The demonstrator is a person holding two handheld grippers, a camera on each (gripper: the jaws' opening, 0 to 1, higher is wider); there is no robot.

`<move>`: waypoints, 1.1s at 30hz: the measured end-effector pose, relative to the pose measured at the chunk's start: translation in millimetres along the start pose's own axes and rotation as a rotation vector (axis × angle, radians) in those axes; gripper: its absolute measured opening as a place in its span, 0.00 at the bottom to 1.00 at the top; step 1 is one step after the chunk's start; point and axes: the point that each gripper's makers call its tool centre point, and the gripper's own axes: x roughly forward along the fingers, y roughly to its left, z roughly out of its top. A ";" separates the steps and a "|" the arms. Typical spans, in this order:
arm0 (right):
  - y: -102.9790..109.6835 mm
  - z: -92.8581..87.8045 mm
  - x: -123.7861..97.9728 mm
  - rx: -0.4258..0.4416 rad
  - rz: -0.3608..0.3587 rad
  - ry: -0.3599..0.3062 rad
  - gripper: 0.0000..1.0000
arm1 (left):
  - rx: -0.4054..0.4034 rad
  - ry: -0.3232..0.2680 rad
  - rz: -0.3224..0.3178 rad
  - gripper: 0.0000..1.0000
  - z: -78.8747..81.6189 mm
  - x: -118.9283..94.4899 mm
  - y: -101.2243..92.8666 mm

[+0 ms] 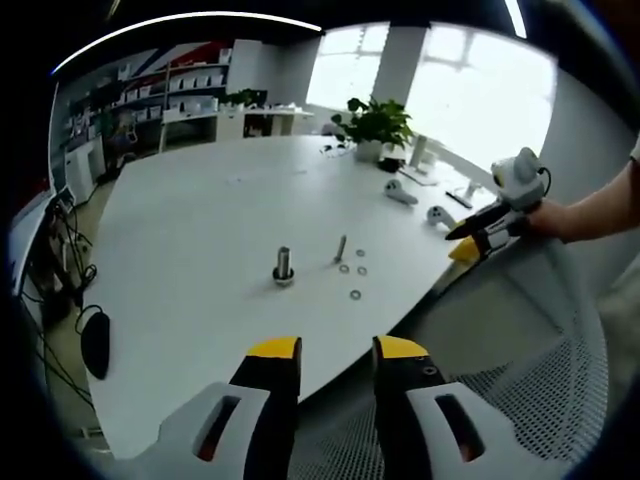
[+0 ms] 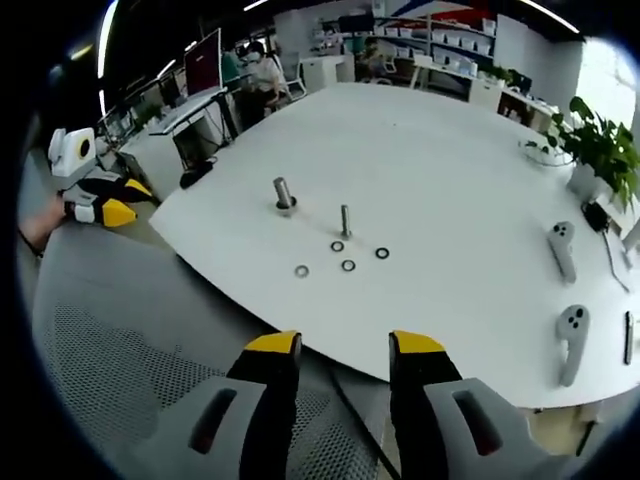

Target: Place the washer onto the threaded stud by aligning its center hole with the stud, sliding it down to the base, and recovering from edge contact or off-axis alignment until the washer reaches the visible bottom stop.

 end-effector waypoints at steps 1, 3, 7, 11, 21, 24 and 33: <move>0.5 0.9 0.0 0.001 0.007 -0.006 0.42 | 0.003 0.000 0.000 0.26 -0.1 -0.1 0.0; 1.4 8.4 -1.5 -0.011 0.025 -0.027 0.44 | 0.008 0.005 -0.001 0.26 -1.1 -0.2 -0.5; -3.5 28.1 -3.1 -0.032 0.020 -0.049 0.44 | 0.005 0.001 0.003 0.26 -0.5 -0.6 0.5; -3.6 45.4 3.6 -0.029 0.028 -0.072 0.47 | 0.000 -0.004 0.008 0.26 0.1 -1.4 1.5; 17.1 58.2 35.6 -0.047 0.090 -0.027 0.43 | 0.001 0.002 0.011 0.26 -0.6 -0.9 2.5; 23.9 57.9 47.7 -0.093 0.099 0.004 0.42 | 0.000 0.003 0.012 0.26 -0.8 -0.8 2.6; 44.1 53.4 83.8 -0.173 0.144 0.081 0.38 | 0.000 0.008 0.010 0.26 -2.0 -0.5 2.0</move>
